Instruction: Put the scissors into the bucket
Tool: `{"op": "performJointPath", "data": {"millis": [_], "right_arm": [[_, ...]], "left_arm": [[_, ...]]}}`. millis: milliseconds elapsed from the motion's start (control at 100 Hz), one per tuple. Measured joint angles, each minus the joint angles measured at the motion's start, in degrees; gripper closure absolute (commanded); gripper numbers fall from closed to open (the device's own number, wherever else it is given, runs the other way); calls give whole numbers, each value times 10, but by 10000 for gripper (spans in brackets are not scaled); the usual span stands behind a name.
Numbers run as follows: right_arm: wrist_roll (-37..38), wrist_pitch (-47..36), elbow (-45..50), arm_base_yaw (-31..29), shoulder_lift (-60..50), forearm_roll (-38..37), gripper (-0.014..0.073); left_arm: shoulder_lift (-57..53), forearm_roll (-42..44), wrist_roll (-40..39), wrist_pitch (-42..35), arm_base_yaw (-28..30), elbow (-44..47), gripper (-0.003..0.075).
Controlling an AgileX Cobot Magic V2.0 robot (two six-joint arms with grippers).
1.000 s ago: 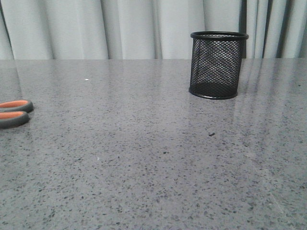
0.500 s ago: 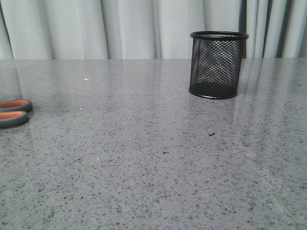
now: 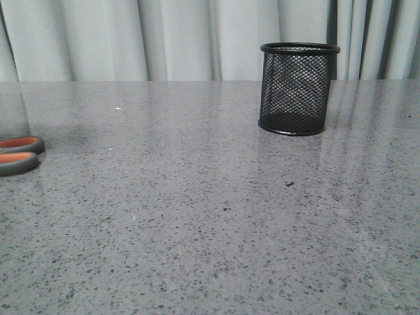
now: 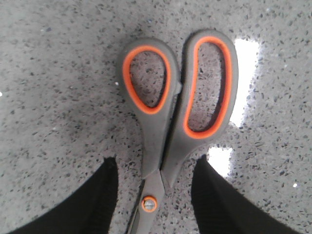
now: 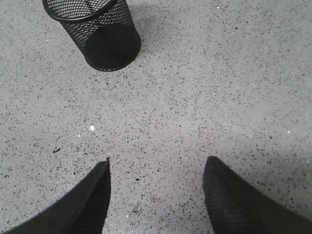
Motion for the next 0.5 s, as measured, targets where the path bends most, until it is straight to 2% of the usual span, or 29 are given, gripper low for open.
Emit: {"op": "performJointPath", "data": {"millis": [500], "right_arm": [[-1,1,0,0,0,0,214]], "left_arm": [[35,26,3,-5,-12,0,405]]}}
